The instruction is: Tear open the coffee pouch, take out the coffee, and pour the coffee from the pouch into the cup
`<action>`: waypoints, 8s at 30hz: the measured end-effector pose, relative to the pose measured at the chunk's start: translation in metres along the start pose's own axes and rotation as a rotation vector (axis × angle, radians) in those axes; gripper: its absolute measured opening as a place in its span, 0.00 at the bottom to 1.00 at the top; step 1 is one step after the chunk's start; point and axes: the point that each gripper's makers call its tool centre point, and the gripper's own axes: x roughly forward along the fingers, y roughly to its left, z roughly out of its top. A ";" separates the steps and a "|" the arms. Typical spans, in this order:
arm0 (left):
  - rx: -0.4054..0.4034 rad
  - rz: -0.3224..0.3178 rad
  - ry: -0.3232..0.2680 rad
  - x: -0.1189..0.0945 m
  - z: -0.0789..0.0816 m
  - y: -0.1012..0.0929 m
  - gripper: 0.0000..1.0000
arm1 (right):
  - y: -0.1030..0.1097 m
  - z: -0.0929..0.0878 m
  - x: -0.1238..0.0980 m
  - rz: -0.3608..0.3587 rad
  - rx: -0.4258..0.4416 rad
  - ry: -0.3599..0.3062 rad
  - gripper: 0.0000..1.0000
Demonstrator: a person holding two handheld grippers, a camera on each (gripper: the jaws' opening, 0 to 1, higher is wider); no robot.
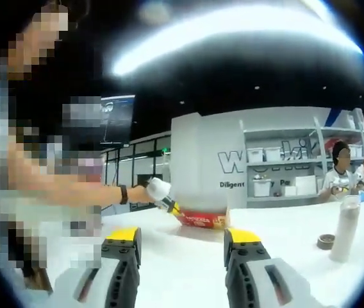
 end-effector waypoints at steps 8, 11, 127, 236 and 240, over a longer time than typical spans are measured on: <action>-0.037 0.040 -0.013 -0.003 -0.001 -0.009 0.03 | 0.012 0.011 0.015 0.035 -0.008 -0.024 0.52; -0.070 0.057 -0.017 -0.004 -0.001 -0.008 0.03 | 0.014 0.007 0.020 0.044 -0.006 -0.022 0.52; -0.050 -0.009 -0.098 0.002 0.029 -0.056 0.04 | -0.115 -0.144 0.329 0.064 0.205 0.406 0.07; -0.735 -0.033 -0.481 -0.024 0.094 -0.011 0.04 | -0.091 -0.094 0.355 -0.062 -0.039 0.219 0.08; -0.743 -0.026 -0.481 -0.025 0.095 -0.012 0.04 | -0.092 -0.087 0.339 -0.094 -0.078 0.200 0.22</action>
